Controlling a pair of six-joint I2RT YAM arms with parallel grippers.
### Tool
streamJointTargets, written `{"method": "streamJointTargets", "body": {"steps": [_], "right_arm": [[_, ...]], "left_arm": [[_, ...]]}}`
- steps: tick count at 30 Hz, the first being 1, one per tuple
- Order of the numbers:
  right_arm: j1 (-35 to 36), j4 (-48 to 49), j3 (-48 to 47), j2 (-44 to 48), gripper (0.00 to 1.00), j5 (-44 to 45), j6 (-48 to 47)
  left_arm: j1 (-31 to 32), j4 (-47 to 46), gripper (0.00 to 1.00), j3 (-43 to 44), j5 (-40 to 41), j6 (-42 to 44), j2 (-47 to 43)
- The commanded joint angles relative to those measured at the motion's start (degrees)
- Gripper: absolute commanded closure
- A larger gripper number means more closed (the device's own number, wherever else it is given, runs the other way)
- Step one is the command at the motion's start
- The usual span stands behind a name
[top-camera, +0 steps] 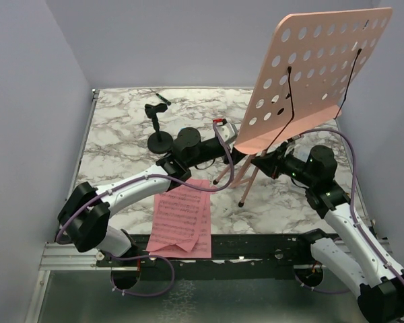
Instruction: Set up the instrument practice props
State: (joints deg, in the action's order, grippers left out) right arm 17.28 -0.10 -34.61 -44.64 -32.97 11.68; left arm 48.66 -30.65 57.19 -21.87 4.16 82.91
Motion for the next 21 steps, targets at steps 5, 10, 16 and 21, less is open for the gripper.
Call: {"method": "streamJointTargets", "body": {"steps": [5, 10, 16, 21], "right_arm": [[1.70, -5.12, -1.33, -1.07, 1.00, 0.33, 1.33], [1.79, -5.55, -1.38, -1.02, 1.00, 0.90, 1.33], [1.88, -5.70, -1.51, -1.45, 1.00, 1.45, 1.33], [1.88, -5.45, -1.77, -1.69, 1.00, 1.26, 1.24]], "left_arm": [[-0.43, -3.33, 0.52, 1.37, -3.85, -0.07, 5.85], [-0.41, -3.93, 0.80, 0.93, -4.08, -0.22, 6.40], [-0.50, -3.91, 1.00, -2.30, -2.58, -0.21, 3.17], [-0.51, -3.89, 1.00, -6.48, -0.33, 0.10, 0.40]]}}
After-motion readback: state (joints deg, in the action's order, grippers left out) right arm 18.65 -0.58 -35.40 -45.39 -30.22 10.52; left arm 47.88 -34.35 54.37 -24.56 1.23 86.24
